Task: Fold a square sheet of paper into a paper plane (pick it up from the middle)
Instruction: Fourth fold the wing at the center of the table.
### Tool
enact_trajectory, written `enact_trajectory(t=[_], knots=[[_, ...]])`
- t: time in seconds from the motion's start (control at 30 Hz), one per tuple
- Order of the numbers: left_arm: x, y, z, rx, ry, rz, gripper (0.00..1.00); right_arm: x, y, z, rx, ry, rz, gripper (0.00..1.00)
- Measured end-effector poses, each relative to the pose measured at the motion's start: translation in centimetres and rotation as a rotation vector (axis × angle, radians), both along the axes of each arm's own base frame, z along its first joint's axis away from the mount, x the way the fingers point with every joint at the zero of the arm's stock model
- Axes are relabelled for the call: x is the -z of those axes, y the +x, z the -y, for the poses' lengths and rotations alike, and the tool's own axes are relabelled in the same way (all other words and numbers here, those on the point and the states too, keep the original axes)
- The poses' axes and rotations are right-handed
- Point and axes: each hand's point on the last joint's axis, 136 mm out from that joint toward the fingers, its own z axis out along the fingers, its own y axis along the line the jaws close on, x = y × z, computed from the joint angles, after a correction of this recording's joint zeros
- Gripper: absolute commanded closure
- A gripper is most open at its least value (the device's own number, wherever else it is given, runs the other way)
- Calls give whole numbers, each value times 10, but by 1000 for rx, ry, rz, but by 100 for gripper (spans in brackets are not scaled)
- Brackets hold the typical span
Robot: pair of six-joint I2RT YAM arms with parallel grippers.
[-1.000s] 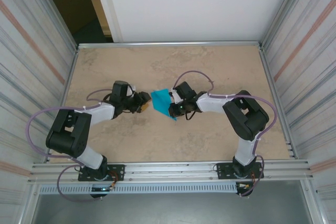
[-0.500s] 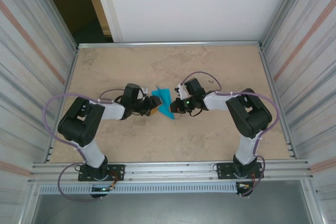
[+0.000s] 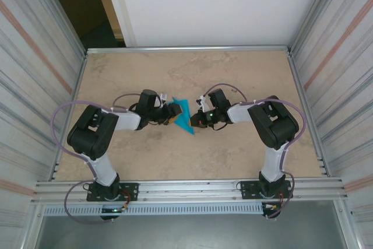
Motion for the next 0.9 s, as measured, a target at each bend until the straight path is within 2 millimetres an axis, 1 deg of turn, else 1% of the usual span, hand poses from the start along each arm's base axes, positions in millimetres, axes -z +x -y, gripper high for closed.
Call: enact_trajectory(t=[0.13,0.33,0.53,0.7,0.9], knots=[[5,1,6,30,13,8,43,1,0,-1,-6,17,-7,93],[8,1,8,59,53,4,44,0,-1,0,-10,29,-6,93],[15,-2,5,64,107,-26,46,1,1,1,-7,35,-6,93],[18,-1,5,64,131,-55,46,3,0,1,-9,35,-11,92],[21,0,6,53,191,-99,47,5,0,1,-9,33,-15,87]])
